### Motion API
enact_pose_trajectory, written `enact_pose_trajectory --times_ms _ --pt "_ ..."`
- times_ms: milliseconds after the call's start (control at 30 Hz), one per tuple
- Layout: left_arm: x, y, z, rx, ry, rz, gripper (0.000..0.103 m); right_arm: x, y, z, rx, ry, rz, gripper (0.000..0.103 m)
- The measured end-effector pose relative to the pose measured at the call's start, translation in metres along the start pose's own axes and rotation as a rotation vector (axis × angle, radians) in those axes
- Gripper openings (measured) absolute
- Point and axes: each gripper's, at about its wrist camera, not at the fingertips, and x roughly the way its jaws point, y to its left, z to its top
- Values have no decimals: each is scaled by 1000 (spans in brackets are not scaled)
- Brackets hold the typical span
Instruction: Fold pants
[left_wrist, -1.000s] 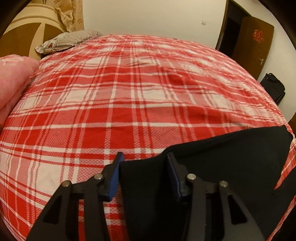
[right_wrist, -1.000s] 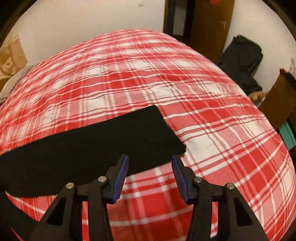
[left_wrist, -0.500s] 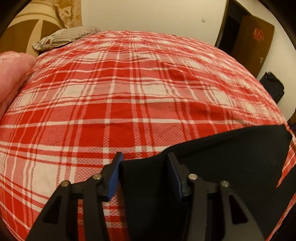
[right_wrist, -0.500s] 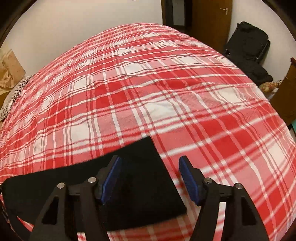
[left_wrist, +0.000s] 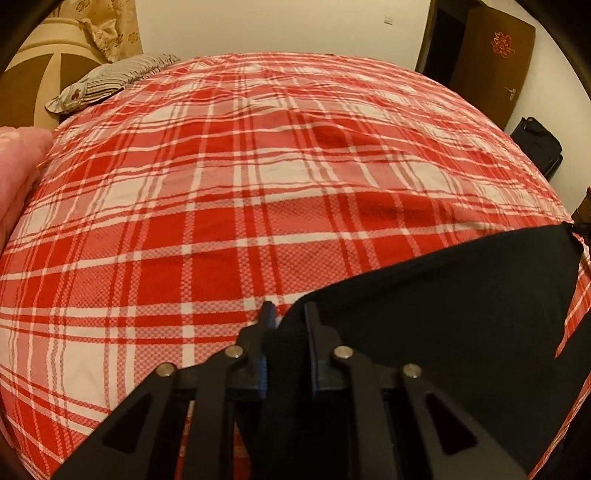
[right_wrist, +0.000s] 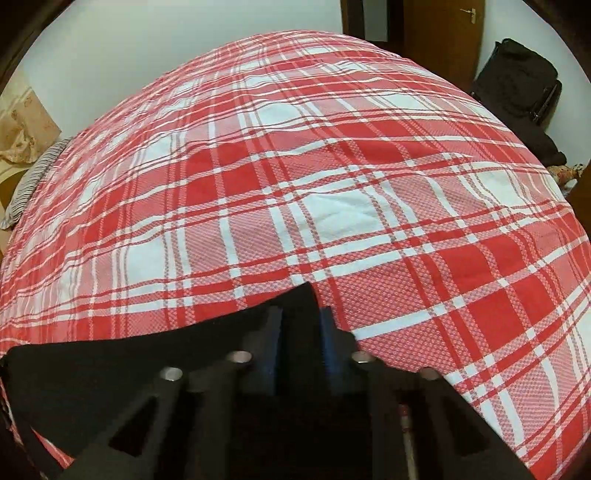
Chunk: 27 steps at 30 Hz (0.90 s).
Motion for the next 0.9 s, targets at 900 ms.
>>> enact_pose_trajectory --times_ms 900 --pt "-101 -10 -27 5 -306 -139 13 -171 -14 -94 -75 -381 120 6"
